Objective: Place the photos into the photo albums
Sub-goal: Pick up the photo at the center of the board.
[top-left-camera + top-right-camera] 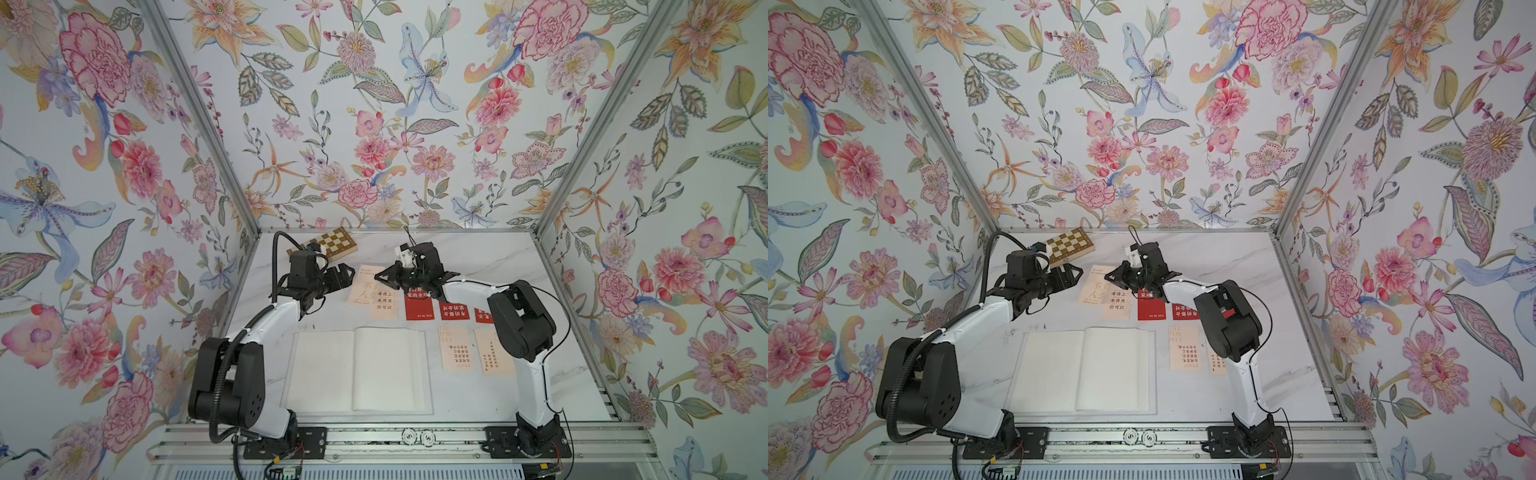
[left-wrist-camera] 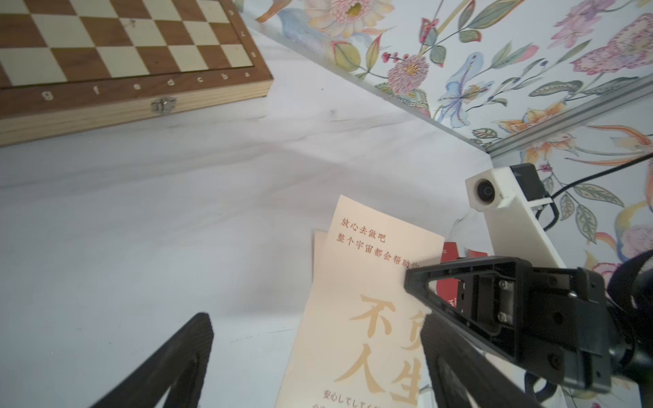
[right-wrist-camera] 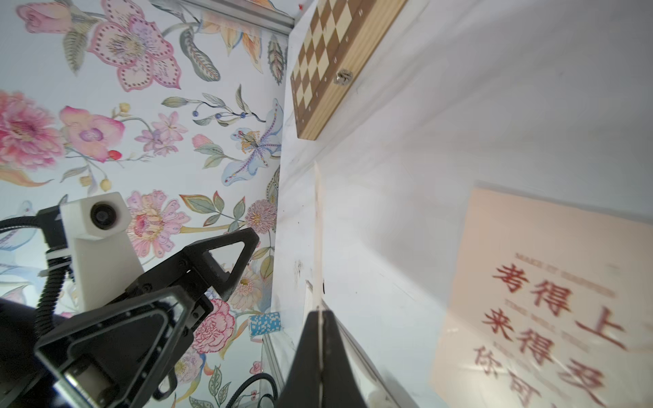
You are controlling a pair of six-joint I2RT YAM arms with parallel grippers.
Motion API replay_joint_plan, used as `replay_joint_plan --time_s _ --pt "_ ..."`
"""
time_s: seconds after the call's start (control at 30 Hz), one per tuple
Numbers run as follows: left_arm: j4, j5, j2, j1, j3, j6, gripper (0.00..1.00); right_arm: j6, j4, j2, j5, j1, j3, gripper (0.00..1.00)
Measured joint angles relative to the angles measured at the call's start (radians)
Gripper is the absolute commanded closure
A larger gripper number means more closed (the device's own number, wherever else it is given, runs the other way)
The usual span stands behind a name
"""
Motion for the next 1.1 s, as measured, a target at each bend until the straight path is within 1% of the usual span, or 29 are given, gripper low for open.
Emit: replay_joint_plan --time_s 0.17,0.27,0.4,0.57,0.67,0.8,1.0,1.1 --pt "0.034 0.026 -0.055 -0.077 -0.012 -0.052 0.18 0.041 0.135 -0.152 0.003 -0.104 -0.192 1.00" --pt "0.103 0.034 -0.061 -0.146 -0.035 -0.114 0.21 0.070 0.200 -0.213 0.010 -0.144 -0.283 1.00" --pt "0.270 0.037 -0.034 -0.253 -0.080 -0.240 0.27 0.115 0.285 -0.281 0.025 -0.163 -0.388 1.00" --pt "0.500 0.026 0.073 -0.349 -0.125 -0.414 0.36 0.165 0.375 -0.338 0.041 -0.163 -0.469 1.00" --pt "0.612 0.013 0.141 -0.378 -0.146 -0.502 0.39 0.178 0.404 -0.364 0.056 -0.166 -0.504 1.00" --pt "0.667 -0.019 0.164 -0.394 -0.165 -0.571 0.42 0.183 0.423 -0.396 0.072 -0.190 -0.549 1.00" --pt "0.687 -0.061 0.157 -0.420 -0.165 -0.600 0.42 0.182 0.429 -0.438 0.082 -0.254 -0.593 1.00" --pt "0.699 -0.062 0.161 -0.431 -0.164 -0.615 0.42 0.182 0.434 -0.449 0.082 -0.257 -0.593 1.00"
